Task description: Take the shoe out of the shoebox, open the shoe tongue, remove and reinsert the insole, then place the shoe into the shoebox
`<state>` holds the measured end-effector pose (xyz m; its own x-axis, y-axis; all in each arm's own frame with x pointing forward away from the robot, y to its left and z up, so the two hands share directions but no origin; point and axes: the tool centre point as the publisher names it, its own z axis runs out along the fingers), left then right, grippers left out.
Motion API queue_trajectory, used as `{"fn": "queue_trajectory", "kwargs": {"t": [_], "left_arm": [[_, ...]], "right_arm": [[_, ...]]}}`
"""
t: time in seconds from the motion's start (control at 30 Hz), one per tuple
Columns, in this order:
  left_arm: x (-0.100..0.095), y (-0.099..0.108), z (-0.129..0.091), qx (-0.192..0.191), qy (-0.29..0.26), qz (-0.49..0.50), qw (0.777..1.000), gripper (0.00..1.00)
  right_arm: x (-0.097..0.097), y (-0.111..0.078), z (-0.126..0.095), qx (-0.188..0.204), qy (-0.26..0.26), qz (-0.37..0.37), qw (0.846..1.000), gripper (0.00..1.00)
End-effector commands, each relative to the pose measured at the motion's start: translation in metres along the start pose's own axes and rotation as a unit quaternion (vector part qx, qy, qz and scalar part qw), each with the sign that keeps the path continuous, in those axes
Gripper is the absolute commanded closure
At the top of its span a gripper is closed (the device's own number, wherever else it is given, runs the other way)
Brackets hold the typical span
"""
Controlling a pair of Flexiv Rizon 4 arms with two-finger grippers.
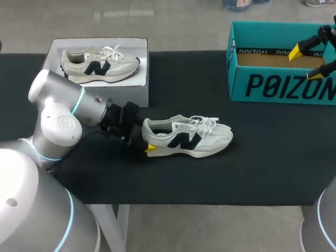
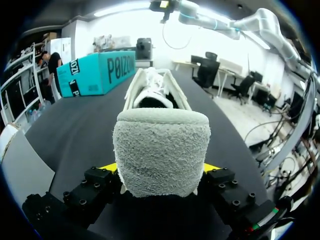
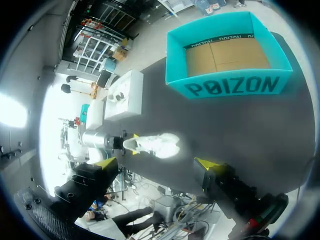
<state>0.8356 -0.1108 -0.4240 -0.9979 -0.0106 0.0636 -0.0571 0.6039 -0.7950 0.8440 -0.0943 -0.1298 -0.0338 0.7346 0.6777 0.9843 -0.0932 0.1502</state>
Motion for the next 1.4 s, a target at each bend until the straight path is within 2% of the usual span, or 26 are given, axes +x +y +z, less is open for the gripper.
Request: {"fn": "queue_trajectory", "kwargs": {"t": [0.03, 0.23, 0.5, 0.7, 1.2, 1.23, 1.27, 1.33, 1.4], "left_arm": [[-0.001, 0.001, 0.004, -0.001, 0.0, 0.0, 1.0, 1.0], [-0.001, 0.001, 0.004, -0.001, 0.0, 0.0, 1.0, 1.0], [-0.001, 0.001, 0.004, -0.001, 0.0, 0.0, 1.0, 1.0], [-0.001, 0.001, 0.004, -0.001, 0.0, 0.0, 1.0, 1.0], [-0.001, 0.001, 0.004, -0.001, 0.0, 0.0, 1.0, 1.0], [-0.001, 0.001, 0.004, -0.001, 0.0, 0.0, 1.0, 1.0], [-0.001, 0.001, 0.004, -0.001, 0.0, 0.0, 1.0, 1.0], [-0.001, 0.001, 0.004, -0.001, 0.0, 0.0, 1.0, 1.0], [-0.001, 0.001, 0.004, -0.001, 0.0, 0.0, 1.0, 1.0]], "right_arm": [[0.03, 0.024, 0.003, 0.013, -0.035, -0.047, 0.998, 0.0], [0.066, 0.028, 0.03, 0.044, -0.085, -0.099, 0.99, 0.0], [0.095, 0.019, 0.068, 0.078, -0.135, -0.116, 0.981, 0.0], [0.104, 0.021, 0.085, 0.079, -0.146, -0.079, 0.983, 0.0], [0.104, 0.021, 0.085, 0.079, -0.146, -0.079, 0.983, 0.0], [0.104, 0.023, 0.085, 0.043, -0.193, -0.048, 0.979, 0.0], [0.106, 0.024, 0.086, 0.026, -0.188, -0.026, 0.981, 0.0], [0.114, 0.021, 0.092, 0.011, -0.254, -0.016, 0.967, 0.0], [0.122, 0.015, 0.099, 0.003, -0.289, -0.017, 0.957, 0.0]]}}
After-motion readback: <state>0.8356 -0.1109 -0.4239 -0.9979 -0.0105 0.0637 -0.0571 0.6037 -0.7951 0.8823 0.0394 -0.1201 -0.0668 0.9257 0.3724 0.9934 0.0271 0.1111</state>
